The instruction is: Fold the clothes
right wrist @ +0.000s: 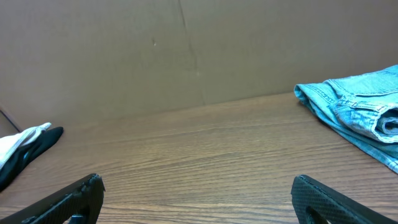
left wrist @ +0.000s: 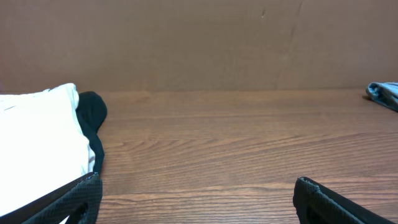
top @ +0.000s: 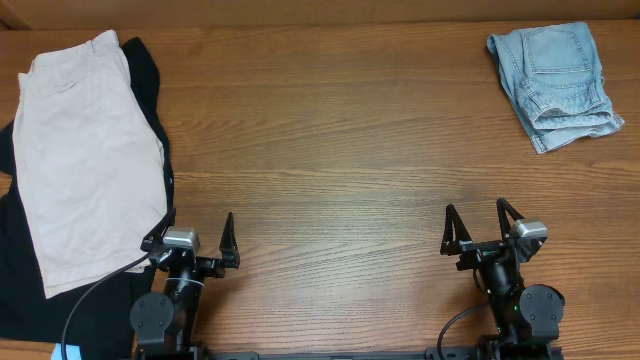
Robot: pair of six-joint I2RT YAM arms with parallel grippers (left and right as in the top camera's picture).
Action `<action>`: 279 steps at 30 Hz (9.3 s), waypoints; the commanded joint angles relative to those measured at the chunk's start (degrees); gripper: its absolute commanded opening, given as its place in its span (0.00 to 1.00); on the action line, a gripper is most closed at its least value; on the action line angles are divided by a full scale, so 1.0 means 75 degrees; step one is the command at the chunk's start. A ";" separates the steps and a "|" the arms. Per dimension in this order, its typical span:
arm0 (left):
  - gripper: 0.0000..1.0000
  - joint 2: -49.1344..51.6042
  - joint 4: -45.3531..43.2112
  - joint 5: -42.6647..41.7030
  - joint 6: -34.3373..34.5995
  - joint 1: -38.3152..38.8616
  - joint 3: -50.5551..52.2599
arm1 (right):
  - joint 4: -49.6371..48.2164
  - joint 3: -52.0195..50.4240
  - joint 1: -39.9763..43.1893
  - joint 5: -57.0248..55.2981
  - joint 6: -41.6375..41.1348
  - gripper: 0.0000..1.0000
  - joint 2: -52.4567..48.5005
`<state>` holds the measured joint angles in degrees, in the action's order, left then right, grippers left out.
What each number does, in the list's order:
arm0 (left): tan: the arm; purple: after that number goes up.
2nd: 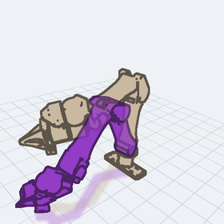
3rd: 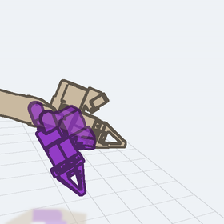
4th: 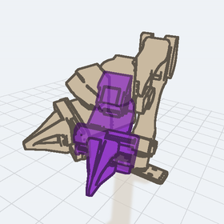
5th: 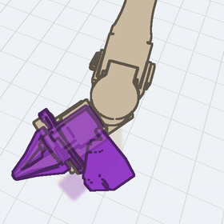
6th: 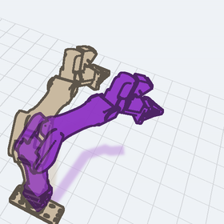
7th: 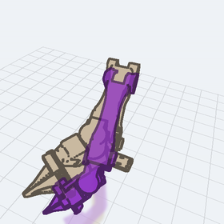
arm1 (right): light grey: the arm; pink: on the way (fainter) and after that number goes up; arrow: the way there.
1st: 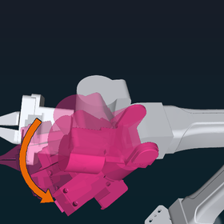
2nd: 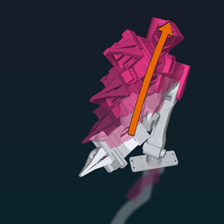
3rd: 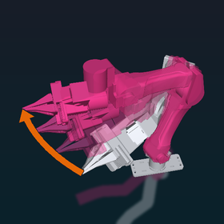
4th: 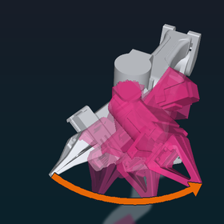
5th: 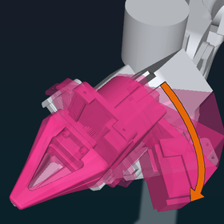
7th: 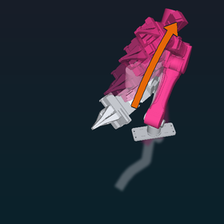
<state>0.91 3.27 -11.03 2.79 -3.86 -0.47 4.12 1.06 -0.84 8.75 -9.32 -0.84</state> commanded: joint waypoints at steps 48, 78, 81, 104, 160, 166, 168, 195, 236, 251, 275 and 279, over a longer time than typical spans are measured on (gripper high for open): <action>1.00 -0.0082 -0.0012 -0.0108 -0.0125 -0.0050 0.0026 | -0.0032 -0.0079 -0.0038 -0.0050 0.0026 1.00 0.0090; 1.00 -0.0082 -0.0539 -0.0600 -0.0114 -0.0050 -0.0271 | -0.0402 0.0697 -0.0038 0.0268 0.0125 1.00 0.0090; 1.00 -0.0050 -0.0510 -0.0513 -0.0114 -0.0050 -0.0676 | 0.0079 0.1224 -0.0038 0.0265 0.0510 1.00 0.0090; 1.00 0.7597 0.4800 -0.0662 -0.0189 -0.0050 -0.9060 | 0.4753 0.7766 -0.0038 0.0527 0.1478 1.00 -0.5919; 0.24 1.6130 0.3923 0.0866 -0.0906 -0.2780 -1.1913 | 0.5225 0.9157 -0.0038 0.3759 0.1475 0.83 -1.1508; 0.18 1.5824 0.4593 0.0866 -0.0854 -0.2774 -1.2747 | 0.5205 0.9157 -0.0038 0.3756 0.1475 0.83 -1.1508; 0.17 1.5708 0.5056 0.0866 -0.0854 -0.2754 -1.3202 | 0.5205 0.9157 -0.0038 0.3756 0.1475 0.83 -1.1508; 0.04 1.5408 0.8052 -0.0338 -0.0772 0.0874 -1.4344 | 0.5645 0.9451 0.0527 0.3765 0.0807 0.67 -1.1322; 0.94 1.6946 0.8929 0.0239 -0.0533 0.0609 -1.5446 | 0.6959 1.0019 0.1061 0.2550 0.0810 0.75 -1.0622; 0.69 1.7506 0.9063 -0.0029 -0.0140 0.0781 -1.5685 | 0.6860 1.0019 0.1064 0.2547 0.0813 0.75 -1.0620; 0.04 1.7509 1.0130 -0.0487 -0.0140 0.2664 -1.7623 | 0.6860 1.0019 0.1064 0.2369 0.0813 0.74 -1.0620; 0.04 1.7523 0.9850 -0.0600 -0.0111 0.3550 -1.7623 | 0.6837 1.0022 0.1183 0.2352 0.0810 0.68 -1.0620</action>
<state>132.51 78.02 -11.38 1.58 17.30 -130.98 55.64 74.74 7.44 26.72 -3.18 -80.53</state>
